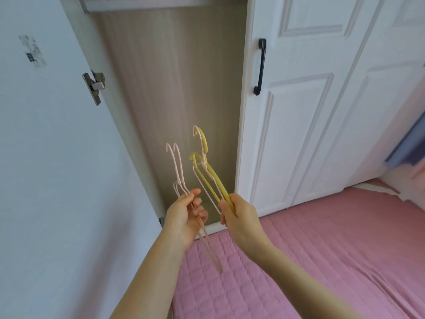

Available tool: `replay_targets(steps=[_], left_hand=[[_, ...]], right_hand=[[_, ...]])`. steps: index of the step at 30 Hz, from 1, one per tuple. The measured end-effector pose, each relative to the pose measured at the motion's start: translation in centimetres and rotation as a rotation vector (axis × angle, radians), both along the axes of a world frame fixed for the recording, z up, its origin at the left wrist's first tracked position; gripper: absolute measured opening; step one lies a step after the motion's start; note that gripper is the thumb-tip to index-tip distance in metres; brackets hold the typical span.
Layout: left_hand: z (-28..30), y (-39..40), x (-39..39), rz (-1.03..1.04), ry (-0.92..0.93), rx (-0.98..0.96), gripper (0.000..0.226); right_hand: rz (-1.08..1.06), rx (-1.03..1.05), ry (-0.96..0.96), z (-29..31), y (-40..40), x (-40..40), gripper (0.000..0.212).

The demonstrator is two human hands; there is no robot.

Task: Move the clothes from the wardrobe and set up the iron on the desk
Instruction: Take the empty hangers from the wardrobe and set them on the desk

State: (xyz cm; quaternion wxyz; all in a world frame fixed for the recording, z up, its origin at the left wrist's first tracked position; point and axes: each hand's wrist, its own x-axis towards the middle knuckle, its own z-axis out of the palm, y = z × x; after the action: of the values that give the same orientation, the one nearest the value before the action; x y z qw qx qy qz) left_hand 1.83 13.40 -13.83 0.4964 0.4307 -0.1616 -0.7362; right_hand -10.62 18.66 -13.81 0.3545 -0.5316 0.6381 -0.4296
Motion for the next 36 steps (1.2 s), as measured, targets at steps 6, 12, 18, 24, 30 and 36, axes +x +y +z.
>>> replay_targets(steps=[6, 12, 18, 24, 30, 36], left_hand=[[-3.4, 3.8, 0.6, -0.104, -0.186, 0.004, 0.018], [-5.9, 7.9, 3.2, -0.241, -0.319, -0.053, 0.024], [-6.8, 12.4, 7.0, -0.351, -0.382, -0.059, 0.019], [-7.2, 16.5, 10.3, -0.513, -0.451, -0.044, 0.02], [-7.7, 20.2, 11.3, -0.658, -0.459, -0.063, 0.021], [-8.2, 24.0, 12.1, -0.642, -0.644, -0.15, 0.016]], right_hand=[[-0.011, 0.086, 0.034, -2.6, 4.0, 1.4, 0.022], [-0.063, 0.139, 0.08, -5.0, 8.9, 4.1, 0.025], [-0.161, 0.176, -0.054, -7.3, 14.5, 7.9, 0.022], [-0.239, 0.241, -0.128, -6.9, 19.7, 11.4, 0.021], [-0.308, 0.319, -0.006, -6.6, 24.1, 13.8, 0.022], [-0.264, 0.317, 0.043, -7.3, 28.1, 15.4, 0.024]])
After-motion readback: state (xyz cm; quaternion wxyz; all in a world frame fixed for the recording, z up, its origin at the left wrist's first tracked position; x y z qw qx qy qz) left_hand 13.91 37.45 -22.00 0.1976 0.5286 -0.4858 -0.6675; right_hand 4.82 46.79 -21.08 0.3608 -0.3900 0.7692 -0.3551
